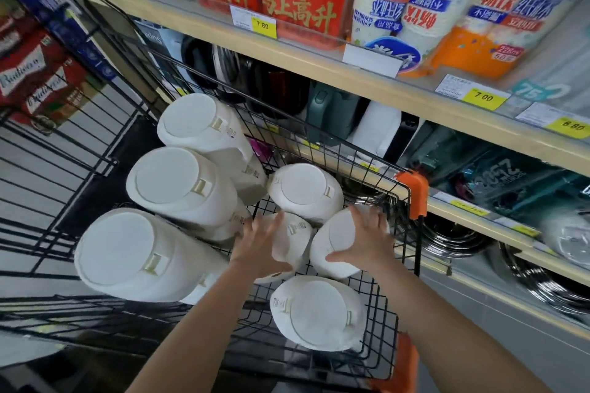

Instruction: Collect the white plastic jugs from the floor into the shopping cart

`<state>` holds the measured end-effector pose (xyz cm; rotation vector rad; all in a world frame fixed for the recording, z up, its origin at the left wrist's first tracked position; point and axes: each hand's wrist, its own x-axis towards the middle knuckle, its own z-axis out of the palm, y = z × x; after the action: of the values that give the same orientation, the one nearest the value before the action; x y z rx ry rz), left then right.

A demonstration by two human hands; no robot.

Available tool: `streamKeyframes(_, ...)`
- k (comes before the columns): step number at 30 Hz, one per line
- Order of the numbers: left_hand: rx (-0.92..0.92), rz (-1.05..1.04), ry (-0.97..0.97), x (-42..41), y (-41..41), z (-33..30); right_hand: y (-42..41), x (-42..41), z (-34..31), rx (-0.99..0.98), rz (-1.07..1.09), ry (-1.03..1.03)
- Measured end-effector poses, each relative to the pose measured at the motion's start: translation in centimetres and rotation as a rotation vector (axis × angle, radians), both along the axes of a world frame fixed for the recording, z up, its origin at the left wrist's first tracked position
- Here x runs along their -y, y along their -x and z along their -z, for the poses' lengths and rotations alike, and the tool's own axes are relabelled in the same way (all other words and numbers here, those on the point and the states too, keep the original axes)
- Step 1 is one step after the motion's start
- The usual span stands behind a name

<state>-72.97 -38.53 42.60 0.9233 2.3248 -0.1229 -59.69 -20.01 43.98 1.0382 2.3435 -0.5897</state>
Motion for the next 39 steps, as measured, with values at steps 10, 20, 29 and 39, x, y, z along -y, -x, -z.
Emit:
streamKeyframes(10, 0.123, 0.172, -0.269, -4.5, -2.1, -12.0, -8.0, -4.1, -14.6, -0.158, -0.060, 0.212)
streamKeyframes(20, 0.154, 0.619, -0.405, -17.2, -16.7, -19.3, -29.6, -7.5, -22.1, -0.252, 0.413, 0.127)
streamKeyframes(29, 0.207, 0.935, -0.481, -29.3, -44.2, -20.4, -57.5, -8.3, -23.1, -0.270, 0.771, 0.062)
streamKeyframes(39, 0.430, 1.127, -0.467, -36.1, -74.0, -20.6, -85.2, -8.4, -23.4, -0.302, 1.069, -0.006)
